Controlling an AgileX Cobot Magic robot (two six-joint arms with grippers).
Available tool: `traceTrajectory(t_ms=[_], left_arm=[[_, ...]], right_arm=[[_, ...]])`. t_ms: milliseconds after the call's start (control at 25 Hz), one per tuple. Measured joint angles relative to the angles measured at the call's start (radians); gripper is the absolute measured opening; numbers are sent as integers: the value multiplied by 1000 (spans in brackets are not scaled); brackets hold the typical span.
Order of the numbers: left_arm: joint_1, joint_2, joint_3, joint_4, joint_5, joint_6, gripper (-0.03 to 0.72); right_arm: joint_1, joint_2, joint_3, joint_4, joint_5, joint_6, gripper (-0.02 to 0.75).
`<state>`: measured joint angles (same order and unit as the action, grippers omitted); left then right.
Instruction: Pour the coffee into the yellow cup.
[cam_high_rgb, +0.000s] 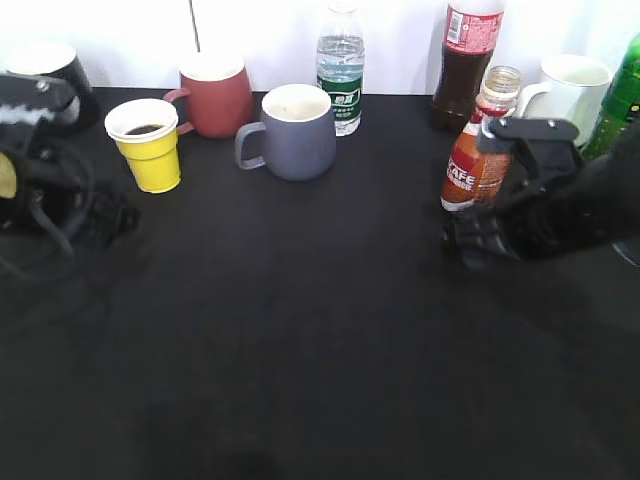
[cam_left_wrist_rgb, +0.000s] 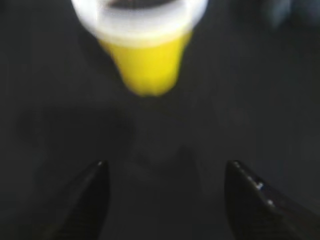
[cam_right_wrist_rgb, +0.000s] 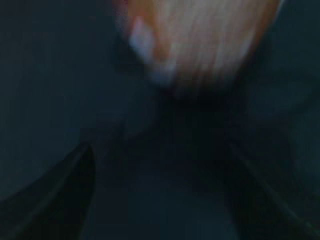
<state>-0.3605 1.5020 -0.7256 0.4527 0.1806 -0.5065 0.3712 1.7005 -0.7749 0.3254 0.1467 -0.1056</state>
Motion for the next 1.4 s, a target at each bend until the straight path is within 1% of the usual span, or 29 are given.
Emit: traceTrajectory(t_ms=[40,120,160,200,240,280,320,480,600,760,880,1000,1040,1160,1240,1320,1400], left_arm=[[-17,-39,0,-46,79,0,490],[-34,-146,0,-89,240,10,465],[-36,-208,-2,-147,315,66,461],[-36,-275,-6,-236,378,165,460],[-36,-335,-10,-350,431,264,460],[-36,-396,-10,-426,481,345,459],[-36,-474,-10,-453,524,376,459],[-36,-805,-10,-453,672,417,459],[-36,-998,-1,-453,787,441,457],[-36,-1244,107,-446,920,442,455],[-36,-1400,168,-445,943,444,451],[-36,-1459,193,-445,907,462,450],[-36,-1460,199,-445,895,468,447],[-37,-1460,199,-445,893,476,418],[-37,-1460,199,-445,890,479,417],[-37,-1460,199,-445,888,479,417],[-37,-1460,199,-444,888,479,414]], right_arm=[[0,-28,1,2,89,1,599],[0,-101,3,3,218,4,598],[0,-144,3,3,265,4,598],[0,-187,3,3,309,4,598],[0,-236,3,3,351,4,598],[0,-282,3,3,397,5,596],[0,-336,3,3,449,5,594],[0,-540,3,-33,616,5,592],[0,-672,3,-38,745,5,591],[0,-825,5,-39,874,5,591],[0,-968,56,-56,892,7,591],[0,-1118,142,-89,893,12,591],[0,-1169,169,-117,893,35,591],[0,-1308,239,-278,910,193,591],[0,-1408,270,-361,911,281,591],[0,-1467,271,-379,911,298,591],[0,-1476,271,-380,911,302,591]])
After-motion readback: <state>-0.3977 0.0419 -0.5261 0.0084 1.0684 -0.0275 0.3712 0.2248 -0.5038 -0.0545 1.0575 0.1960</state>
